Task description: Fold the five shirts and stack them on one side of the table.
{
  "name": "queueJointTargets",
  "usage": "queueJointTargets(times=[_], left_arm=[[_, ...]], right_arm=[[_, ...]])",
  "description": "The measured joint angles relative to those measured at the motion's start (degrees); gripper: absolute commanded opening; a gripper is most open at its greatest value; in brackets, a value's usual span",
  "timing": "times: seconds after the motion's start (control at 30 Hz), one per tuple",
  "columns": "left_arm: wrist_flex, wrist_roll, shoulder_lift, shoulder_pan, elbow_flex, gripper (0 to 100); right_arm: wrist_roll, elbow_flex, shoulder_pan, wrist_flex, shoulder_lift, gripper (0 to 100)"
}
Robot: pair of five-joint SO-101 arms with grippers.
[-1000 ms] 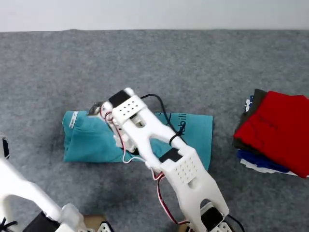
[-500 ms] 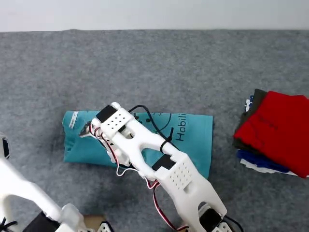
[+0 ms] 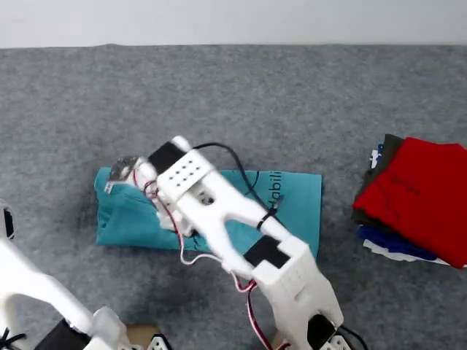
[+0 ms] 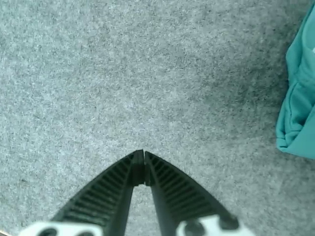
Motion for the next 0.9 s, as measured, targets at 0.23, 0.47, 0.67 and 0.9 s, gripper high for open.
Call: queueJointTargets(times=[0.23, 0.47, 0.67, 0.9], left_arm=[[0.0, 0.0, 0.0, 0.0, 0.0, 1], [0.0, 0.0, 0.0, 0.0, 0.0, 1], [0.0, 0.0, 0.0, 0.0, 0.0, 1], [0.0, 0.0, 0.0, 0.1, 0.0, 1]], right_arm=[[0.0, 0.4, 8.9, 0.0, 1.8, 1.1], [0.0, 0.4, 5.3, 0.0, 12.5, 1.1], [0.0, 0.4, 4.2, 0.0, 13.9, 1.1], [0.1, 0.4, 6.3, 0.0, 7.2, 1.1]])
